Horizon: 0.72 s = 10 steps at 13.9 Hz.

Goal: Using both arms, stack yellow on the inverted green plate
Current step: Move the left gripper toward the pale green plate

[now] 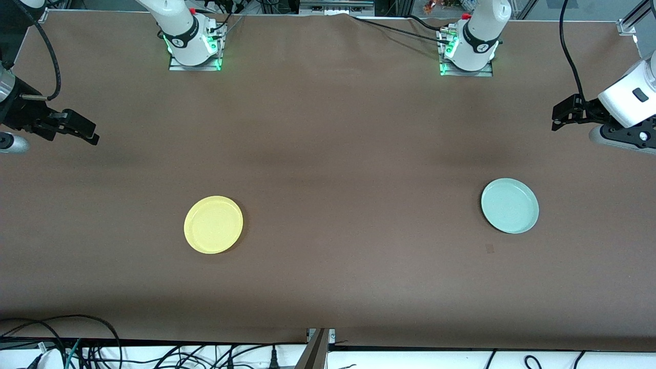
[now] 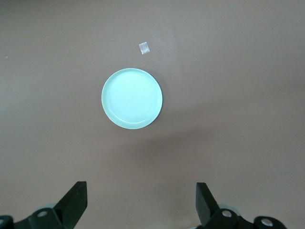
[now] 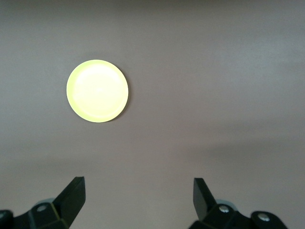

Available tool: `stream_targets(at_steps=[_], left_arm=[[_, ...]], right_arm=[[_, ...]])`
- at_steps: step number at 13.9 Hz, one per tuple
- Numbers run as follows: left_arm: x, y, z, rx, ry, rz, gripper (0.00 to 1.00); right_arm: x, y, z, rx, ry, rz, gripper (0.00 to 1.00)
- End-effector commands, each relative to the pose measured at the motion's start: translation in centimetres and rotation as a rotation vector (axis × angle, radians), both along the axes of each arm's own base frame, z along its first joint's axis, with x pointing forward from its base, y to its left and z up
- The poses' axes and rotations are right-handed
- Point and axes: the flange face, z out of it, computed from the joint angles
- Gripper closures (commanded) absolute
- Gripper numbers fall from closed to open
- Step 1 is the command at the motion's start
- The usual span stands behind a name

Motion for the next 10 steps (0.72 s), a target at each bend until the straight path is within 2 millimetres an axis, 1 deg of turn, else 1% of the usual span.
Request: stream_targets(at_steps=[1,5,9,10], left_arm=[[0.2,0.3,0.7,-0.008,0.003,0.016,0.0],[0.3,0.0,0.5,-0.013,0.007,0.008,0.0],[0.9,0.1,-0.6,-0.018,0.024,0.013,0.0],[1.2,0.1,-1.3,-0.02,0.037,0.013,0.0]], right_arm=[[0.2,0.2,0.6,0.012,-0.009,0.008,0.0],[0.3,0.1,0.5,0.007,-0.009,0.003,0.0],[0.3,-0.1,0.5,0.003,-0.009,0.0,0.0],[0.3,-0.1,0.5,0.003,-0.009,0.0,0.0]])
